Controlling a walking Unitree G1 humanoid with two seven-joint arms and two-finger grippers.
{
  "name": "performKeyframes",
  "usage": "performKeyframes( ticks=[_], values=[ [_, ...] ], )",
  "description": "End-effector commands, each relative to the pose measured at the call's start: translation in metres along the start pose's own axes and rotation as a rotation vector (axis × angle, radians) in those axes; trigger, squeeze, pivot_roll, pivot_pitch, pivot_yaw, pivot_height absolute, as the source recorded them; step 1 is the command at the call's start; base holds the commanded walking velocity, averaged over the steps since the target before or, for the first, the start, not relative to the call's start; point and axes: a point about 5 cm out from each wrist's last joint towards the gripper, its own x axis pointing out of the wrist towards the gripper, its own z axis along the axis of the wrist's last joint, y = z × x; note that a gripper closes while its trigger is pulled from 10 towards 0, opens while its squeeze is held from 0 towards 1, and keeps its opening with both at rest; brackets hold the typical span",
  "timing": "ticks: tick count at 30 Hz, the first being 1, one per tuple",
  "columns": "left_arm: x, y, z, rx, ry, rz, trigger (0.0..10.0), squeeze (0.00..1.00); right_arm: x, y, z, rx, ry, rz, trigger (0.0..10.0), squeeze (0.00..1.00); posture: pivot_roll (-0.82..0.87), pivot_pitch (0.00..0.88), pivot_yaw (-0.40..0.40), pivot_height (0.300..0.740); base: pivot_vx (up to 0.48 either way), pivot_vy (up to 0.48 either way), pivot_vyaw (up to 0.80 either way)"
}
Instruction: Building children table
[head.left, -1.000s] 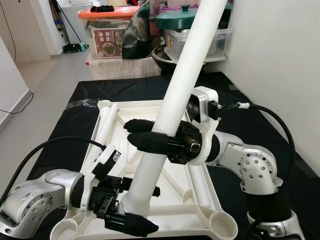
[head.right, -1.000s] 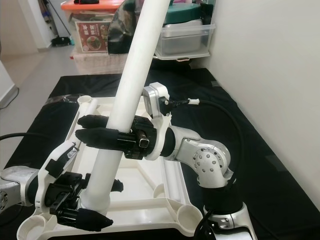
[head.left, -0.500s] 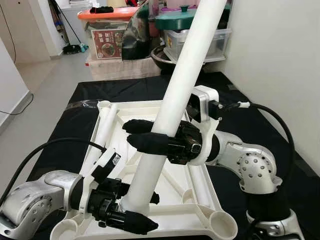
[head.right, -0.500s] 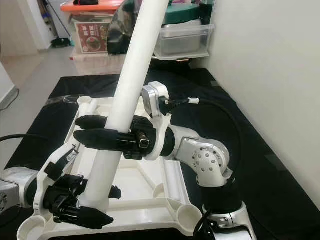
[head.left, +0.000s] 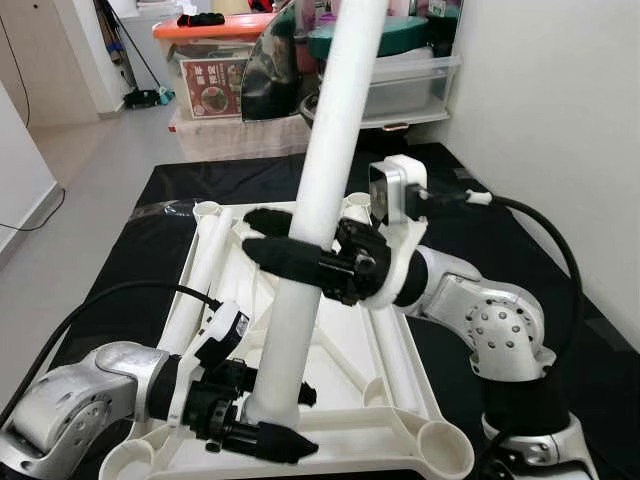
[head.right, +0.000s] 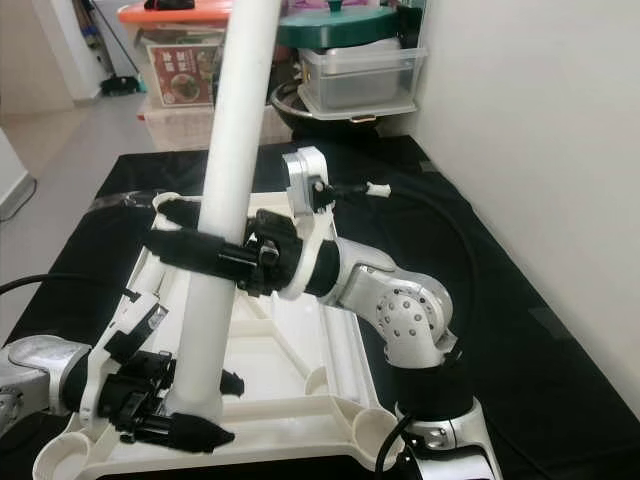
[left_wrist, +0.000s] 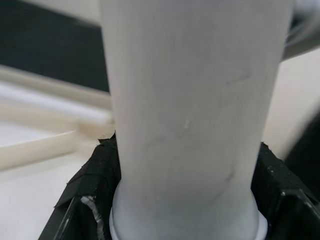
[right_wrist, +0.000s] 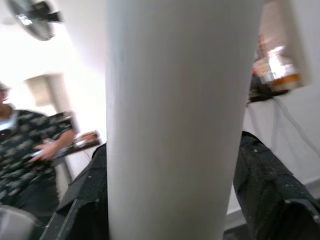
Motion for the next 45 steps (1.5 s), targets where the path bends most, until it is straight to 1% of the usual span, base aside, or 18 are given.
performKeyframes(
  ticks=[1, 4, 6, 13, 14, 15, 17, 21, 25, 27, 28, 29, 30, 31, 32, 35, 41, 45],
  values=[
    [-0.001, 0.006, 0.000, 0.046, 0.013, 0.059, 10.0, 0.00, -0.001, -0.007, 0.001, 0.002, -0.007, -0.081, 10.0, 0.00, 0.02, 0.000, 0.040, 0.740, 0.000, 0.000, 0.00],
    [-0.007, 0.016, 0.001, 0.068, -0.001, 0.154, 10.0, 0.00, -0.008, -0.016, 0.001, 0.056, -0.039, -0.160, 10.0, 0.00, 0.02, 0.000, 0.039, 0.740, 0.000, 0.000, 0.00],
    [-0.009, 0.017, 0.002, 0.077, -0.003, 0.175, 10.0, 0.00, -0.010, -0.015, -0.001, 0.061, -0.034, -0.166, 10.0, 0.00, 0.02, 0.000, 0.038, 0.740, 0.000, 0.000, 0.00],
    [-0.018, 0.026, 0.003, 0.144, 0.035, 0.278, 10.0, 0.00, -0.017, -0.018, -0.023, 0.076, 0.038, -0.255, 10.0, 0.00, 0.02, 0.000, 0.034, 0.740, 0.000, 0.000, 0.00],
    [-0.020, 0.039, 0.003, 0.184, 0.061, 0.407, 10.0, 0.00, -0.018, -0.024, -0.029, 0.109, 0.019, -0.323, 10.0, 0.00, 0.03, 0.000, 0.033, 0.740, 0.000, 0.000, 0.00],
    [-0.020, 0.039, 0.003, 0.184, 0.061, 0.407, 10.0, 0.00, -0.018, -0.024, -0.029, 0.109, 0.019, -0.323, 10.0, 0.00, 0.03, 0.000, 0.033, 0.740, 0.000, 0.000, 0.00],
    [-0.019, 0.052, 0.002, 0.203, 0.080, 0.537, 10.0, 0.00, -0.018, -0.029, -0.035, 0.162, -0.011, -0.385, 10.0, 0.00, 0.03, 0.000, 0.035, 0.740, 0.000, 0.000, 0.00],
    [-0.016, 0.059, -0.001, 0.194, 0.082, 0.599, 10.0, 0.00, -0.018, -0.032, -0.037, 0.184, -0.029, -0.418, 10.0, 0.00, 0.02, 0.000, 0.035, 0.740, 0.000, 0.000, 0.00],
    [0.007, 0.072, -0.008, 0.310, 0.208, 0.758, 10.0, 0.00, -0.018, -0.044, -0.044, 0.179, -0.079, -0.561, 10.0, 0.00, 0.02, 0.000, 0.041, 0.740, 0.000, 0.000, 0.00],
    [0.023, 0.071, -0.005, 0.295, 0.157, 0.742, 10.0, 0.00, -0.018, -0.047, -0.048, 0.185, -0.097, -0.602, 10.0, 0.00, 0.02, 0.000, 0.041, 0.740, 0.000, 0.000, 0.00],
    [0.023, 0.071, -0.005, 0.295, 0.157, 0.742, 10.0, 0.00, -0.018, -0.047, -0.048, 0.185, -0.097, -0.602, 10.0, 0.00, 0.02, 0.000, 0.041, 0.740, 0.000, 0.000, 0.00],
    [0.035, 0.066, -0.006, 0.306, 0.148, 0.704, 10.0, 0.00, -0.016, -0.047, -0.049, 0.192, -0.110, -0.618, 10.0, 0.00, 0.02, 0.000, 0.041, 0.740, 0.000, 0.000, 0.00],
    [0.035, 0.066, -0.006, 0.306, 0.148, 0.704, 10.0, 0.00, -0.016, -0.047, -0.049, 0.192, -0.110, -0.618, 10.0, 0.00, 0.02, 0.000, 0.041, 0.740, 0.000, 0.000, 0.00],
    [0.043, 0.062, -0.008, 0.321, 0.149, 0.670, 10.0, 0.00, -0.013, -0.048, -0.049, 0.191, -0.118, -0.629, 10.0, 0.00, 0.02, 0.000, 0.042, 0.740, 0.000, 0.000, 0.00],
    [0.043, 0.062, -0.008, 0.321, 0.149, 0.670, 10.0, 0.00, -0.013, -0.048, -0.049, 0.191, -0.118, -0.629, 10.0, 0.00, 0.02, 0.000, 0.042, 0.740, 0.000, 0.000, 0.00],
    [0.059, 0.055, -0.008, 0.345, 0.141, 0.621, 10.0, 0.00, -0.010, -0.050, -0.055, 0.185, -0.121, -0.683, 10.0, 0.00, 0.03, 0.000, 0.042, 0.740, 0.000, 0.000, 0.00],
    [0.068, 0.059, 0.003, 0.363, 0.107, 0.652, 10.0, 0.00, -0.011, -0.057, -0.060, 0.215, -0.164, -0.753, 10.0, 0.00, 0.03, 0.000, 0.042, 0.740, 0.000, 0.000, 0.00],
    [0.069, 0.061, 0.001, 0.393, 0.137, 0.668, 10.0, 0.00, -0.008, -0.057, -0.062, 0.225, -0.166, -0.756, 10.0, 0.00, 0.02, 0.000, 0.043, 0.740, 0.000, 0.000, 0.00]
  ],
)
